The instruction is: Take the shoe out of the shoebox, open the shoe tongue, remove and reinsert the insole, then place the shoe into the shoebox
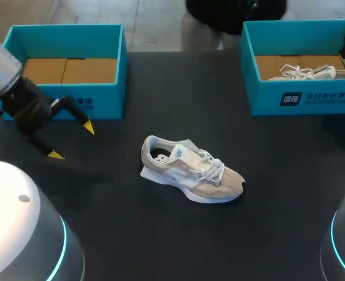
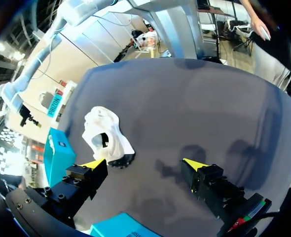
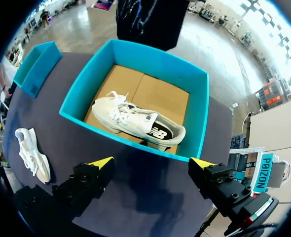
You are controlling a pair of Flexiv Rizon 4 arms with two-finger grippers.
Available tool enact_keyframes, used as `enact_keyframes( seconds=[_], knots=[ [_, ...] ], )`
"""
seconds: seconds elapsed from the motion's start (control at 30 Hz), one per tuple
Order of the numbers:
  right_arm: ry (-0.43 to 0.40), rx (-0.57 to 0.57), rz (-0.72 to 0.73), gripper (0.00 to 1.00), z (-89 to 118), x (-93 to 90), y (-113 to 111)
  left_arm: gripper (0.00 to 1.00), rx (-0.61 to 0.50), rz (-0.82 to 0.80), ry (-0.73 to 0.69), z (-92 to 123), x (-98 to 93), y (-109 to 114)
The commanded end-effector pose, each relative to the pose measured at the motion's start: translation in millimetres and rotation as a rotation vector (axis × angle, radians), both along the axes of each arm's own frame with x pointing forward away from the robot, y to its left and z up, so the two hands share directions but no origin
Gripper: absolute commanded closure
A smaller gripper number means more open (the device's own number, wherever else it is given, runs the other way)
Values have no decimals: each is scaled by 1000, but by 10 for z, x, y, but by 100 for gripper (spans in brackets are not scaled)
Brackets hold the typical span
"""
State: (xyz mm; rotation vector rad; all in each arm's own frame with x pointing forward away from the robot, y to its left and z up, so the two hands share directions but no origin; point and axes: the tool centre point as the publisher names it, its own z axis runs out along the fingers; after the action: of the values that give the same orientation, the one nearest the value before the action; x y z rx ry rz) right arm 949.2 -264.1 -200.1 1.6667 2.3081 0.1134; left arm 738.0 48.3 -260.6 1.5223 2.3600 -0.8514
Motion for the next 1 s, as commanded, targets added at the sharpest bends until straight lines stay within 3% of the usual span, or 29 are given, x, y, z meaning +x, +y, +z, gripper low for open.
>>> enact_keyframes(
  seconds=[0.03,0.37,0.77,1.0],
  knots=[
    [0,1,1,0,-3,1,-3,0,-65,29,-29,-18,-47,16],
    [0,1,1,0,-3,1,-3,0,-65,29,-29,-18,-47,16],
    [0,1,1,0,-3,1,-3,0,-279,264,194,-41,-102,-13],
    [0,1,1,0,-3,1,-3,0,-456,309,293,-227,-132,11]
  ],
)
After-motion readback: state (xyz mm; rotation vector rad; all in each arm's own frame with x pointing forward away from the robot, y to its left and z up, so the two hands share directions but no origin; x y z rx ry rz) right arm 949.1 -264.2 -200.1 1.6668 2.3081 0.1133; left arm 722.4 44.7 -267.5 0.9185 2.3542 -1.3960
